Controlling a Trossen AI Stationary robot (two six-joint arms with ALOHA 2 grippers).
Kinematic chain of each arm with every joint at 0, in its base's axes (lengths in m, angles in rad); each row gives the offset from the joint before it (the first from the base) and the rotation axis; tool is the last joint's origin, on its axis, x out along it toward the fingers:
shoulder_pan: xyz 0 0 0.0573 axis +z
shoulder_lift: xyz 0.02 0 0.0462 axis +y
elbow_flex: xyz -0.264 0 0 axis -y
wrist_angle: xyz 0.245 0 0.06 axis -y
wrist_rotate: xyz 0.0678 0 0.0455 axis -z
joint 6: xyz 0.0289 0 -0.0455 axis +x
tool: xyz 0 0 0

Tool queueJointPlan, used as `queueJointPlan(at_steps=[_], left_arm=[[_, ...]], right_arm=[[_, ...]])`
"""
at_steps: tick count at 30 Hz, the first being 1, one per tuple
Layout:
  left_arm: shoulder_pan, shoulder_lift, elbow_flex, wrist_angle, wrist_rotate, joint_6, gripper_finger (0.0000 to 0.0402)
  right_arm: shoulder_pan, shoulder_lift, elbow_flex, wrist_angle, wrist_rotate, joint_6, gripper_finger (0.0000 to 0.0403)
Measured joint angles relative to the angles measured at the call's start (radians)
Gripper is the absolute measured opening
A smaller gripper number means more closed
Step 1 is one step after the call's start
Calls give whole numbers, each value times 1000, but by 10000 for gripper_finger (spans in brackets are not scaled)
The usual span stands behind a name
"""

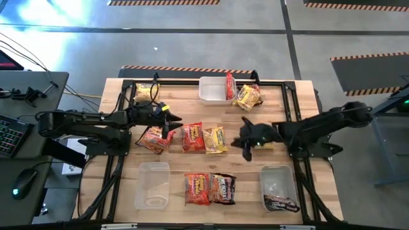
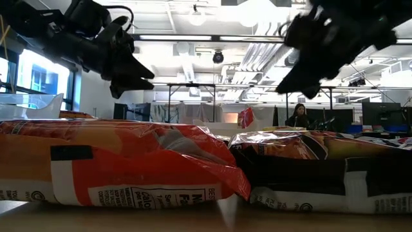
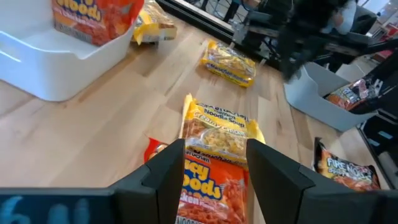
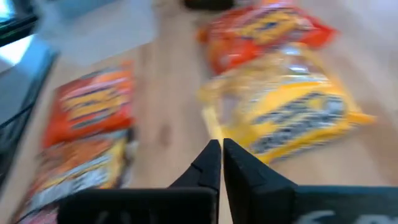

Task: Sort Maruchan noodles
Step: Put the yellow noodle pack into the transparent bin

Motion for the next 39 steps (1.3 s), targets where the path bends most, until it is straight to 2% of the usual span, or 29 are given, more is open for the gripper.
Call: queueJointPlan(at_steps=[3, 6, 11, 15, 18, 21, 23, 28, 34, 39], left_arm=[[-14, 52, 0, 48, 0, 0, 161], [-26, 119, 0, 161, 0, 13, 161], [-38, 238, 0, 326, 4, 18, 161], [-38, 317, 5, 359, 4, -6, 161], [-38, 365, 28, 358, 4, -25, 161], [-38, 407, 65, 355, 5, -15, 161], [-38, 435, 98, 355, 8, 5, 161], [-37, 489, 169, 353, 59, 42, 161], [-36, 547, 245, 291, 69, 28, 161], [-36, 572, 276, 247, 69, 29, 161]], right_arm=[[-70, 35, 5, 6, -4, 3, 21], [-104, 77, 24, 8, -27, -10, 55], [-91, 161, 53, 1, -39, -45, 142], [-70, 240, 83, -2, -42, -22, 207], [-55, 301, 114, -2, 6, 11, 234], [-66, 359, 151, -6, 69, 141, 240], [-89, 391, 171, -7, 72, 232, 240], [-149, 472, 198, 22, -6, 470, 241], [-159, 509, 198, 104, -27, 469, 221], [-159, 508, 197, 126, -7, 403, 153]])
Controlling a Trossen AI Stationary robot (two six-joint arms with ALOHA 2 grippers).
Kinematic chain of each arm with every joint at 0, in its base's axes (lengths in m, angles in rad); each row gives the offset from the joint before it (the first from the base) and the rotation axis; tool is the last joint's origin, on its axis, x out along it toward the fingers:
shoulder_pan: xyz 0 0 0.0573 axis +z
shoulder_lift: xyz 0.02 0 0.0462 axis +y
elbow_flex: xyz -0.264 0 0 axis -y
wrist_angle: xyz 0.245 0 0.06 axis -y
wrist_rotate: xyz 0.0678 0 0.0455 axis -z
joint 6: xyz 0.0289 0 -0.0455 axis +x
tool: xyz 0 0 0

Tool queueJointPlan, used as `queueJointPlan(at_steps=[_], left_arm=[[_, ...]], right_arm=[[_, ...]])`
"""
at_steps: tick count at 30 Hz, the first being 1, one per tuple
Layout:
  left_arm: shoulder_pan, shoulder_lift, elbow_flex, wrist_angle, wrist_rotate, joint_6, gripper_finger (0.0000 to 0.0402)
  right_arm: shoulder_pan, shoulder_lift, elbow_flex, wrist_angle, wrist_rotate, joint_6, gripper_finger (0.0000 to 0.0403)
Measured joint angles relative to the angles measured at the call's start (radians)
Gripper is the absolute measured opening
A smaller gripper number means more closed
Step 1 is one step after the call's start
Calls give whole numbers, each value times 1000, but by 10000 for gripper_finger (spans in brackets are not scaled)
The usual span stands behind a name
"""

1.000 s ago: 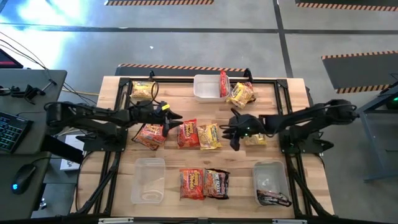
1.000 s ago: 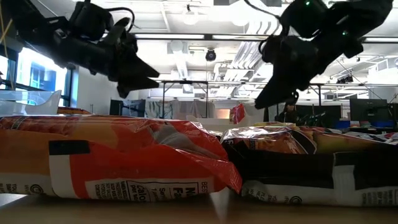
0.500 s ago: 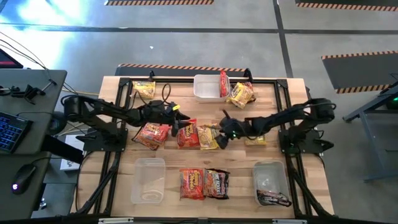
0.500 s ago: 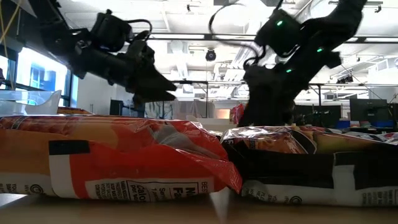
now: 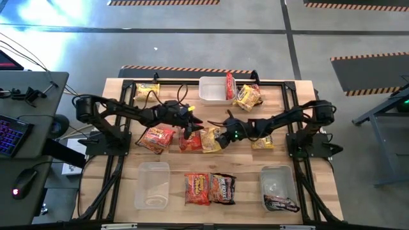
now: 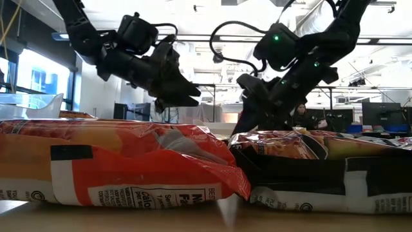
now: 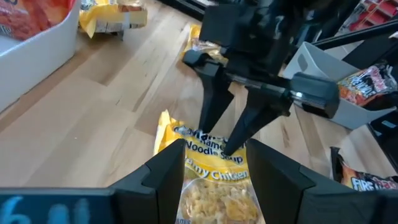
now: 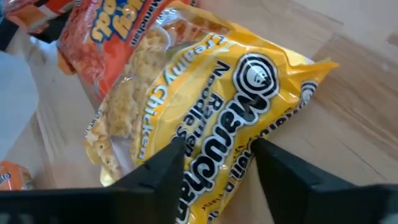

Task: Sort Maruchan noodles
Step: Put the yellow noodle pack into the transparent bin

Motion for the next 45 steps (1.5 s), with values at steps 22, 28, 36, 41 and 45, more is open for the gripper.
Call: queueJointPlan(at_steps=[22, 28, 36, 41, 45], left_arm=[[1, 12, 136, -318, 20, 34, 200], [-2, 12, 134, -348, 43, 75, 211], [-19, 12, 133, -345, 132, 176, 212], [-31, 12, 133, -344, 152, 252, 212], [-39, 12, 132, -345, 192, 282, 208]], right_arm=[[65, 1, 55, 86, 46, -714, 3], [110, 1, 105, 69, 107, -860, 1], [142, 1, 154, 51, 169, -953, 0], [142, 1, 170, 48, 170, -973, 0], [142, 1, 176, 49, 176, -992, 0]])
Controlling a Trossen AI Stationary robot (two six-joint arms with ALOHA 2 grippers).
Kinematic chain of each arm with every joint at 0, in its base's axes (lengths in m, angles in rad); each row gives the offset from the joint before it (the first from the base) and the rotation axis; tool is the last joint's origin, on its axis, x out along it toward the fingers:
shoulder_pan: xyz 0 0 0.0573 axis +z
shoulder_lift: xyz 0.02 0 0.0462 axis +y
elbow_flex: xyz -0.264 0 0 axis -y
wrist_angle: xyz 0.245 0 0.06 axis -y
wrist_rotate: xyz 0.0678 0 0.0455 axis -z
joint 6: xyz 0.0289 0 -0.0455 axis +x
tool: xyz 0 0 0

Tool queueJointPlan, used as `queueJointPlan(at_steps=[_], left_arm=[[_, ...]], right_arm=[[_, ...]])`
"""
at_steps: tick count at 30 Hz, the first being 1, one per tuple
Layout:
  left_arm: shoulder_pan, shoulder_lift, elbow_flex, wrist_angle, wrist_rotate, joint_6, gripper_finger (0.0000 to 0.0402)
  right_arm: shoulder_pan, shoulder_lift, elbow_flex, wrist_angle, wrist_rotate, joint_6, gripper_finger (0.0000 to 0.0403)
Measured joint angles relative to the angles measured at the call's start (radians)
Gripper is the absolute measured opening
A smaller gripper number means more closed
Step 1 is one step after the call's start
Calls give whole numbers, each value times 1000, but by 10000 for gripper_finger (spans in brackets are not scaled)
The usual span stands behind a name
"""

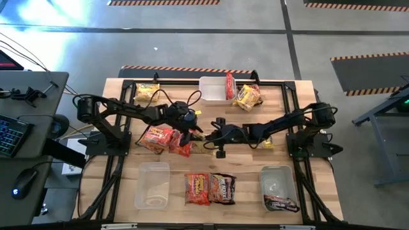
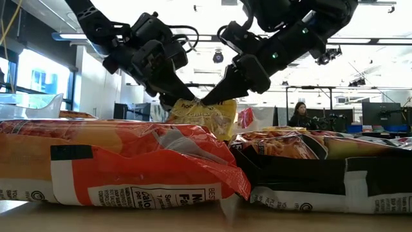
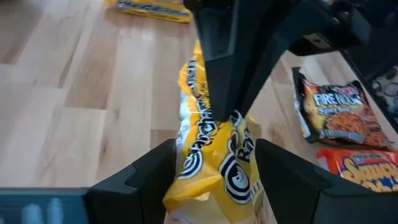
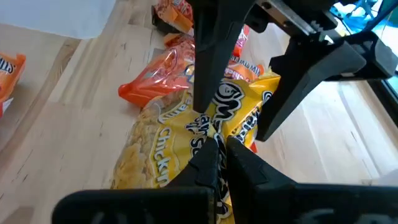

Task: Sort Maruchan noodles
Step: Put the yellow noodle pack into the transparent bin

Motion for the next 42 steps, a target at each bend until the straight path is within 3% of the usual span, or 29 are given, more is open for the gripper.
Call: queueJointPlan(at_steps=[5, 12, 19, 25, 29, 32, 35, 42], left_arm=[[-5, 0, 0, -15, 32, 17, 178], [-4, 0, 0, -18, 31, 73, 96], [3, 0, 0, -15, 38, 58, 11], [2, -1, 0, -3, 40, 43, 4], [3, -5, 0, 3, 37, 21, 2], [3, -6, 0, 11, 34, 21, 1], [7, -12, -1, 34, 30, 22, 1], [45, -37, -1, 114, -29, -107, 1]], right_arm=[[1, 0, 0, 11, -2, -2, 0], [2, 0, 0, 44, 15, 10, 4], [2, -32, 0, 18, 66, 47, 67], [10, -158, 2, -138, 215, 148, 147], [26, -270, -2, -366, 226, 270, 185], [30, -360, -68, -420, 224, 352, 200], [29, -453, -197, -330, 216, 447, 204], [36, -539, -489, 195, 171, 608, 204]])
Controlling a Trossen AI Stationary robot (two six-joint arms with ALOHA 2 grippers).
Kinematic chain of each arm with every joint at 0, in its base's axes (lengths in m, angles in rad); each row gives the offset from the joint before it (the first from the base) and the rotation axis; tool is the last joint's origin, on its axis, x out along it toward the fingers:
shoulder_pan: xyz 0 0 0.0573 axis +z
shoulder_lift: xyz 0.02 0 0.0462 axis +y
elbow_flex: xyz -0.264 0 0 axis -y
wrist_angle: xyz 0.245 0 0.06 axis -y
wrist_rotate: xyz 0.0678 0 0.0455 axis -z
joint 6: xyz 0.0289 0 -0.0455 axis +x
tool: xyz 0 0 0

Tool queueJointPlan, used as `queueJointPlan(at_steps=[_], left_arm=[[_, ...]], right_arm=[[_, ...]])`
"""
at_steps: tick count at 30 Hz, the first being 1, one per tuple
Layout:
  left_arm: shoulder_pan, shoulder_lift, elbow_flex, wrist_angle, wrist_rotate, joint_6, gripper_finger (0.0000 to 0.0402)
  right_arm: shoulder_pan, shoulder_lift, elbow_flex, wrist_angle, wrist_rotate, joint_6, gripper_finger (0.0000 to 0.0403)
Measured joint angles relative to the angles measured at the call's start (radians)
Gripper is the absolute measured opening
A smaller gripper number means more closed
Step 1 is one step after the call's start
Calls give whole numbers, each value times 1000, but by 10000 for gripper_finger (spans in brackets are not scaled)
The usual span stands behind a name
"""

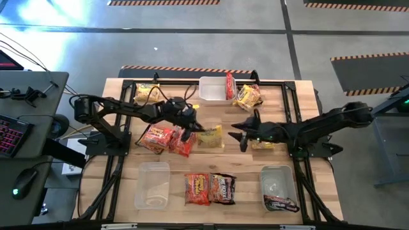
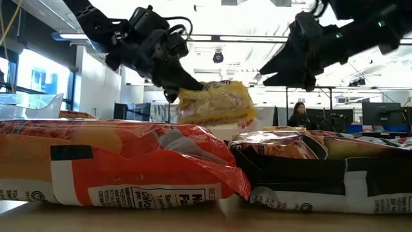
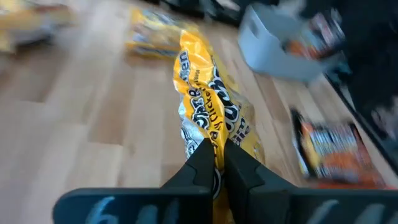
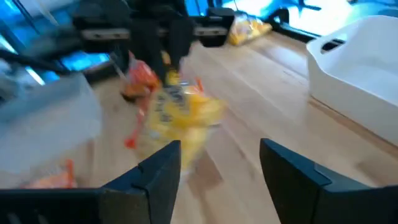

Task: Sort Maruchan noodles
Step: Put the yellow noodle pack into the transparent bin

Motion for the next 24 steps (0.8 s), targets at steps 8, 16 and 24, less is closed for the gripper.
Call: queueJointPlan(at_steps=[8, 16, 24], left_arm=[[65, -2, 1, 4, -156, -331, 0], [60, -2, 1, 87, -200, -388, 0], [83, -2, 1, 235, -212, -473, 0]], right_arm=[[29, 2, 26, 9, 135, -193, 204], [-25, 13, 61, -106, 109, -55, 204], [76, 151, 73, 62, 331, -482, 204]])
